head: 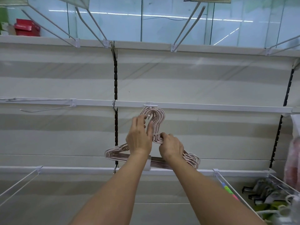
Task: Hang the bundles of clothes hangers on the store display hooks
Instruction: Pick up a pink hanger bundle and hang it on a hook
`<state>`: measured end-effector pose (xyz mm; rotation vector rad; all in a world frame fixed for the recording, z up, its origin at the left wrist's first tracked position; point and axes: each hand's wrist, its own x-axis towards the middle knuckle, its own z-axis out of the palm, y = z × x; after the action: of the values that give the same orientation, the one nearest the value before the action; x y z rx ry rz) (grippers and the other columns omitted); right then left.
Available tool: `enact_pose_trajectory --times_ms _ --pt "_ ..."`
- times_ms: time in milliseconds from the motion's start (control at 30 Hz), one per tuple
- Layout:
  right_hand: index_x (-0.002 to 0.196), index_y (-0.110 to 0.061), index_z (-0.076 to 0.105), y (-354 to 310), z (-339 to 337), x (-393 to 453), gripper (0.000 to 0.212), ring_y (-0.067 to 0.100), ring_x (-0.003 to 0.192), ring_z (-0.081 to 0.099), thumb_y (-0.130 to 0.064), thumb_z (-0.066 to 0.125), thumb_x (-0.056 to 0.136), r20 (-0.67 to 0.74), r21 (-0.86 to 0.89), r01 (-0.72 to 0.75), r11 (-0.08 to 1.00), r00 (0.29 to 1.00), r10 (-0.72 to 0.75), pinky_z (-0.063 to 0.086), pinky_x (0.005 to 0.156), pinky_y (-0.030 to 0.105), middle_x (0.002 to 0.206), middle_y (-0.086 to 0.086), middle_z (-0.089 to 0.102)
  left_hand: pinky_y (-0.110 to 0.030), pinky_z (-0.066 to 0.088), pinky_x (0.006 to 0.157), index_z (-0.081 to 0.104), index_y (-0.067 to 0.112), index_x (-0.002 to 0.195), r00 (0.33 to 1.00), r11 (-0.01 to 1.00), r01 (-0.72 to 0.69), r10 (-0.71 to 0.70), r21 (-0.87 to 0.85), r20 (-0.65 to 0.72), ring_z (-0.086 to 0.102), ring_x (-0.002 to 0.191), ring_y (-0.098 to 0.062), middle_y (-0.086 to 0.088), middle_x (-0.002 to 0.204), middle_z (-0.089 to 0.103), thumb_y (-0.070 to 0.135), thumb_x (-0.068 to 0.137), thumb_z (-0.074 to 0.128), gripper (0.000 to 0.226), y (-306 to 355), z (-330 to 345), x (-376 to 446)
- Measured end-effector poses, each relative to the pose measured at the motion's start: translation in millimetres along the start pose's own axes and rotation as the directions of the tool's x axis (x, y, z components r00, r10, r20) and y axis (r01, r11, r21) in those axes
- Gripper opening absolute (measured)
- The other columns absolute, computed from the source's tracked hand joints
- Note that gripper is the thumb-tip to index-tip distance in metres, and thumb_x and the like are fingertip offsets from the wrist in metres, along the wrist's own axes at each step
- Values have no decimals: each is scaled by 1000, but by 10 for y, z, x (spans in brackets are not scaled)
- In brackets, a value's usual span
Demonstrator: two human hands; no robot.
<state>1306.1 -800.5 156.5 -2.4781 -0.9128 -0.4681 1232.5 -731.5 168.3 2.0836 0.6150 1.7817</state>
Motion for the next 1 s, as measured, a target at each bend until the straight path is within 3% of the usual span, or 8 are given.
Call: enact_pose_trajectory --times_ms 200,300,467,667,733,800,900,1000 --pt "129 -24 51 20 -8 -76 49 29 113 52 -2 41 86 1 10 -14 1000 1000 14 42 84 35 119 7 58 -27 34 56 66 15 101 998 996 -56 55 72 14 61 78 -29 -2 101 61 25 95 53 18 84 -19 94" --pt "127 -25 52 31 8 -186 49 28 111 51 -3 42 85 -44 34 -17 999 999 18 40 84 34 116 6 58 -31 43 61 61 13 105 996 996 -87 87 31 -22 60 83 -25 -3 98 60 19 88 57 18 48 -43 6" --pt "127 -27 52 -6 19 -341 49 25 111 49 -4 44 84 -116 102 -33 994 992 45 38 85 33 115 3 57 -37 43 77 49 7 107 998 999 43 -42 9 -39 54 95 -27 -8 102 54 17 79 58 31 57 -101 -143" --pt "131 -27 51 12 -78 -485 53 25 112 50 -5 45 83 -133 94 -9 995 991 22 39 88 34 116 4 58 -38 45 90 29 20 141 948 977 209 -211 33 238 50 120 -21 1 138 45 25 84 58 64 46 -304 -83" --pt "132 -27 50 29 -124 -545 54 25 111 50 -4 45 83 -138 78 13 997 990 -2 38 88 34 117 4 58 -36 47 89 35 25 138 896 946 323 -293 -35 333 53 118 -20 0 132 52 25 82 61 62 81 -357 6" --pt "132 -28 50 44 -166 -616 56 25 112 49 -3 46 82 -142 73 33 997 990 -22 38 89 34 117 3 57 -36 50 86 49 24 122 863 904 399 -313 -156 397 60 103 -21 0 108 63 18 78 63 46 123 -412 78" --pt "134 -28 48 38 -200 -723 59 25 113 49 -2 45 82 -138 83 42 996 990 -31 38 90 34 119 3 57 -35 50 76 50 19 108 872 908 373 -271 -193 408 59 86 -23 2 89 61 11 76 60 34 197 -503 61" --pt "135 -29 47 25 -205 -821 59 24 112 49 -2 45 82 -137 79 73 994 989 -62 38 89 34 120 2 57 -37 49 73 43 22 113 905 934 311 -236 -173 355 58 83 -23 4 88 59 14 79 54 37 245 -590 -90"
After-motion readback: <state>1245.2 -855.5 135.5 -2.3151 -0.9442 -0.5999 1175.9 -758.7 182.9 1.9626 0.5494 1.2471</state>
